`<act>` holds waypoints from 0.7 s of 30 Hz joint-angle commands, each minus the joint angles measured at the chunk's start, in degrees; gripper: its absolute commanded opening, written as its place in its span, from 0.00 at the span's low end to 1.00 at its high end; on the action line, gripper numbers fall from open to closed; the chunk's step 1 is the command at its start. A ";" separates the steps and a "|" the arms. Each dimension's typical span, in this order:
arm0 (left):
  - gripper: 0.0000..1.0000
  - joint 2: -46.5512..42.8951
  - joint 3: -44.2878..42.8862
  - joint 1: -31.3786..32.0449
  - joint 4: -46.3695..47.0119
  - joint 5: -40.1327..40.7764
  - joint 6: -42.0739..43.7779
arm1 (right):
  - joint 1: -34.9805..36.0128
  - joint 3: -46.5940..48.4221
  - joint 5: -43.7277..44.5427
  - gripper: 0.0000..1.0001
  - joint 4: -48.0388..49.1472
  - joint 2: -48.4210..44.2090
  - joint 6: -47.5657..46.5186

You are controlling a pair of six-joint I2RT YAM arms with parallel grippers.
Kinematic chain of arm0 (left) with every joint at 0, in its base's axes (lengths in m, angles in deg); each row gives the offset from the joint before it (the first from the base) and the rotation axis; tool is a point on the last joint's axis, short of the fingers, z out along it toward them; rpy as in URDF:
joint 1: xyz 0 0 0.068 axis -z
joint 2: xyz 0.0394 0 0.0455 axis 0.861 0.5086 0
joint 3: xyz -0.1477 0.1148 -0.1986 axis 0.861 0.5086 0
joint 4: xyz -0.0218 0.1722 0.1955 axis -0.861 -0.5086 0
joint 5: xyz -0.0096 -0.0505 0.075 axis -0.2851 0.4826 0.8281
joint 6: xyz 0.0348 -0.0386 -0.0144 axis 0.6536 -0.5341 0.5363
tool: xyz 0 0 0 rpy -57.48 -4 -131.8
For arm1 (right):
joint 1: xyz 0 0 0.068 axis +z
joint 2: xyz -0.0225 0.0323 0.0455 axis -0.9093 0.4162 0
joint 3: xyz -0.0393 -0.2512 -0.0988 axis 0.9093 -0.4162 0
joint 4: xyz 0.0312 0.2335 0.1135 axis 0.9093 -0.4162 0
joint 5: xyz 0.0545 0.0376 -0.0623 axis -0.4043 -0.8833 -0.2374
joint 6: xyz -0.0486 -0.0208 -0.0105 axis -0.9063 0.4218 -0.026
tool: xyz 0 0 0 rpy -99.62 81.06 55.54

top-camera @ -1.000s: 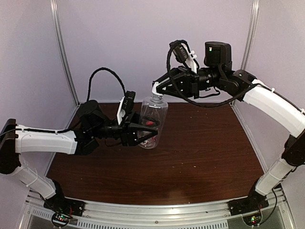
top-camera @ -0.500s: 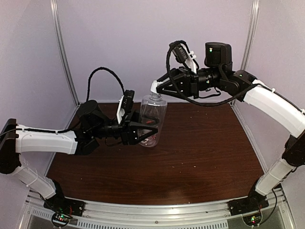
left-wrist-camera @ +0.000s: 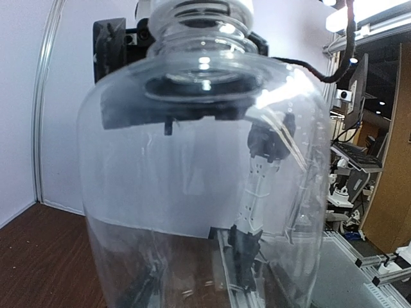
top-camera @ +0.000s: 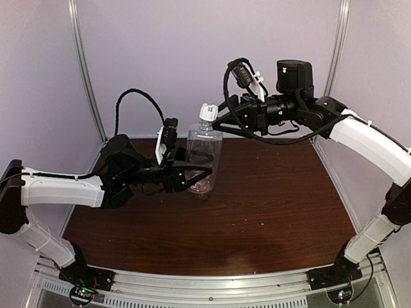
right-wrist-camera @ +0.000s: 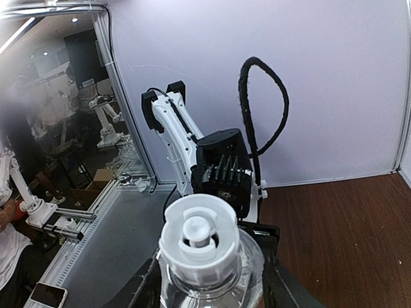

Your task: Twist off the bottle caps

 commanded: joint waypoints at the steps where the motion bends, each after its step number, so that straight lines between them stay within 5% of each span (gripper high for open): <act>1: 0.43 -0.95 -0.36 -0.31 2.02 3.07 1.98 | 0.35 -1.42 4.17 0.58 1.49 -3.73 2.14; 8: 0.43 -1.34 -0.79 -0.36 -1.49 6.58 3.91 | 1.48 -1.30 11.91 0.81 1.76 -5.51 7.04; 21: 0.43 -1.34 -1.45 -0.35 -4.09 9.29 4.73 | 7.03 2.70 37.48 0.82 -3.55 -4.28 16.55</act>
